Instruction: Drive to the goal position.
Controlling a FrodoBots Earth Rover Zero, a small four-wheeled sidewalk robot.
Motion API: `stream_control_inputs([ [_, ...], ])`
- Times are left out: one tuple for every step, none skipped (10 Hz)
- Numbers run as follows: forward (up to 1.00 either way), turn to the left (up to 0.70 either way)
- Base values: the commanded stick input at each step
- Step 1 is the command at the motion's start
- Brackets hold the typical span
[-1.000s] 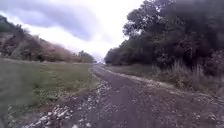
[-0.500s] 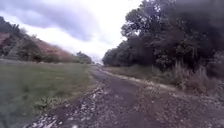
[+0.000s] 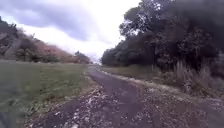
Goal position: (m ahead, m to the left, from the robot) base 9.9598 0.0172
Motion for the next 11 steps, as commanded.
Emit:
stream_control_inputs([
  [0.6, -0.15],
  [0.6, -0.15],
  [0.6, -0.15],
  [0.6, -0.15],
  [0.6, -0.15],
  [0.6, -0.15],
  [0.6, -0.15],
  [0.6, -0.15],
  [0.6, -0.15],
  [0.6, -0.15],
  [0.6, -0.15],
])
